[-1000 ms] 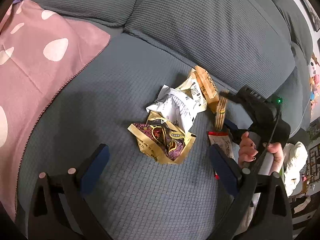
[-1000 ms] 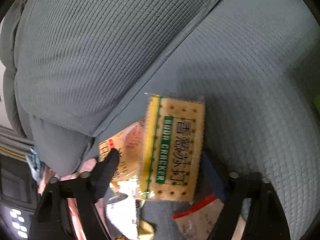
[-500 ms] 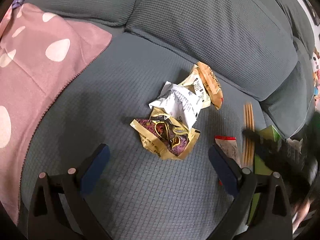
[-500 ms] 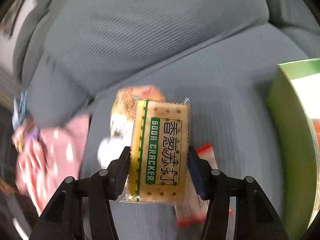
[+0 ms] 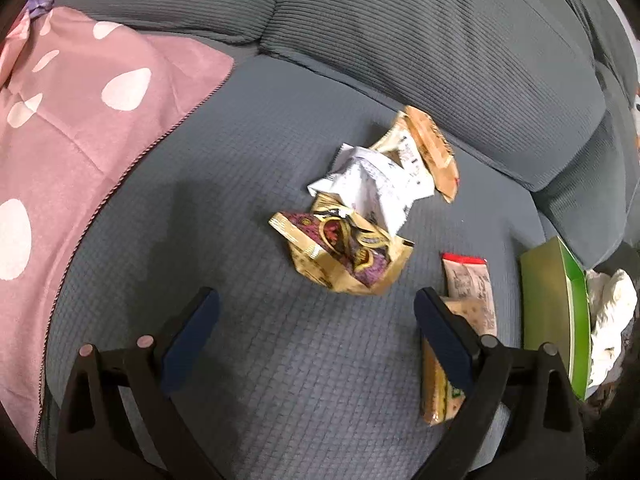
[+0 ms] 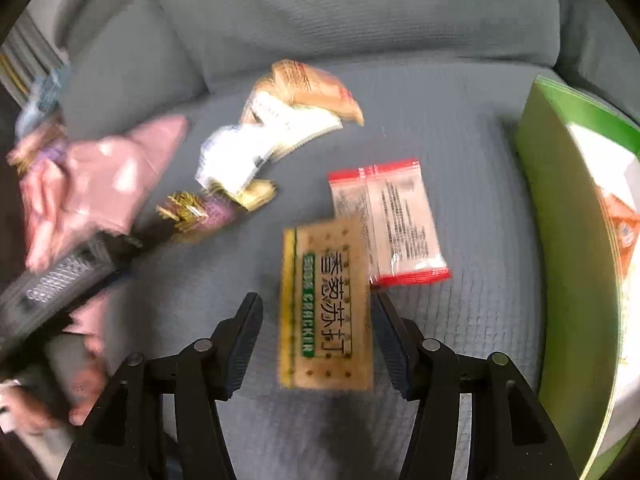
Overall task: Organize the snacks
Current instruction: 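Close the right gripper on the yellow soda cracker pack, then lift the soda cracker pack upright with the right gripper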
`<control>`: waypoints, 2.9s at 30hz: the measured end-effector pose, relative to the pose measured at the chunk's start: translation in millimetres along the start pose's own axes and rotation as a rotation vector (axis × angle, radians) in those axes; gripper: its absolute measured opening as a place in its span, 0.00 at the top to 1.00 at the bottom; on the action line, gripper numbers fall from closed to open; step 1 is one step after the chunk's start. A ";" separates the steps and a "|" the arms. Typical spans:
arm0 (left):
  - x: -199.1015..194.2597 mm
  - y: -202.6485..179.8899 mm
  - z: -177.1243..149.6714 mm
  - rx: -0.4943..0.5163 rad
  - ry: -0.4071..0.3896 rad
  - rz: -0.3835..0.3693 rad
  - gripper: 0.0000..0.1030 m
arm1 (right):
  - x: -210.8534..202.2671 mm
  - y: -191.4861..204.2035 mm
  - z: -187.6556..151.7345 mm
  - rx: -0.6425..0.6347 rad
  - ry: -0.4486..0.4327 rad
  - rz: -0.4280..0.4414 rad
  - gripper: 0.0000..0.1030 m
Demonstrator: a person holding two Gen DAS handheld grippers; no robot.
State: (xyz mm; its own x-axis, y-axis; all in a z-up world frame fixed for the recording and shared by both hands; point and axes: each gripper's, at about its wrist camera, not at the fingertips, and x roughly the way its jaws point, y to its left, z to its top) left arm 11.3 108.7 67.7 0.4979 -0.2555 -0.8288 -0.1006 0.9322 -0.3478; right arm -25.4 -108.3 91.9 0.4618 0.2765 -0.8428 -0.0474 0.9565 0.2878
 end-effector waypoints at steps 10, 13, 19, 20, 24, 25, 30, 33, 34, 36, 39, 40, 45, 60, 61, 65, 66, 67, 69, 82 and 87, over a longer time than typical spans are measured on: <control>12.4 -38.3 -28.5 0.092 0.144 -0.169 0.27 | -1.9 -37.9 10.8 0.198 -0.066 0.183 0.43; 19.5 -55.1 -40.2 0.141 0.195 -0.208 0.36 | 2.1 -45.2 7.6 0.225 -0.040 0.205 0.48; 31.6 -68.4 -53.2 0.173 0.264 -0.269 0.56 | 21.4 -39.8 4.5 0.224 0.013 0.184 0.58; 33.6 -69.8 -54.4 0.173 0.270 -0.278 0.57 | 22.4 -39.7 4.1 0.220 0.016 0.185 0.58; 37.6 -75.0 -57.6 0.185 0.273 -0.289 0.57 | 32.5 -37.6 3.5 0.212 0.036 0.154 0.58; 38.8 -75.5 -58.3 0.180 0.273 -0.293 0.57 | 34.6 -38.6 3.2 0.209 0.041 0.146 0.58; 39.4 -77.4 -59.7 0.181 0.257 -0.299 0.58 | 41.6 -36.4 1.5 0.195 0.070 0.159 0.58; 40.6 -80.9 -61.3 0.193 0.248 -0.294 0.56 | 45.4 -35.0 0.2 0.197 0.093 0.205 0.58; 40.2 -80.8 -61.4 0.195 0.245 -0.287 0.58 | 47.1 -35.8 -0.5 0.208 0.107 0.226 0.58; 39.9 -83.5 -61.3 0.199 0.235 -0.288 0.59 | 46.9 -35.5 -1.3 0.205 0.103 0.222 0.58; 36.4 -87.2 -58.9 0.211 0.207 -0.296 0.59 | 40.8 -32.0 -1.5 0.192 0.078 0.208 0.58; 33.4 -86.7 -58.9 0.217 0.196 -0.299 0.59 | 37.8 -30.6 -1.0 0.185 0.064 0.208 0.58; 21.6 -95.4 -59.3 0.253 0.119 -0.307 0.59 | 22.9 -22.9 0.1 0.142 -0.029 0.208 0.58; 1.1 -102.2 -57.8 0.329 -0.073 -0.318 0.59 | -20.6 11.4 -3.5 -0.066 -0.310 0.164 0.57; 0.2 -102.9 -58.3 0.333 -0.087 -0.322 0.59 | -21.9 12.5 -3.8 -0.072 -0.319 0.162 0.57; -3.6 -104.9 -59.3 0.343 -0.119 -0.328 0.59 | -27.5 14.8 -4.5 -0.083 -0.353 0.166 0.57; -4.9 -104.0 -59.5 0.344 -0.125 -0.330 0.59 | -28.7 15.3 -5.1 -0.084 -0.360 0.166 0.57; -5.5 -104.5 -59.5 0.347 -0.133 -0.331 0.59 | -29.9 16.0 -5.5 -0.086 -0.366 0.166 0.57; -7.9 -104.7 -59.6 0.354 -0.152 -0.330 0.59 | -32.1 16.9 -6.0 -0.093 -0.382 0.170 0.57; -18.4 -105.2 -64.8 0.403 -0.259 -0.314 0.59 | -42.9 21.4 -12.9 -0.133 -0.462 0.166 0.57; -17.7 -106.6 -64.1 0.406 -0.264 -0.313 0.59 | -43.8 22.0 -13.3 -0.133 -0.462 0.167 0.57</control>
State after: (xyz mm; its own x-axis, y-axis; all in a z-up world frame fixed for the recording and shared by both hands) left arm -42.0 -2.5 91.3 0.6537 -0.5113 -0.5579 0.3989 0.8593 -0.3201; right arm -58.5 -98.2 129.1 0.7805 0.3849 -0.4926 -0.2519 0.9148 0.3157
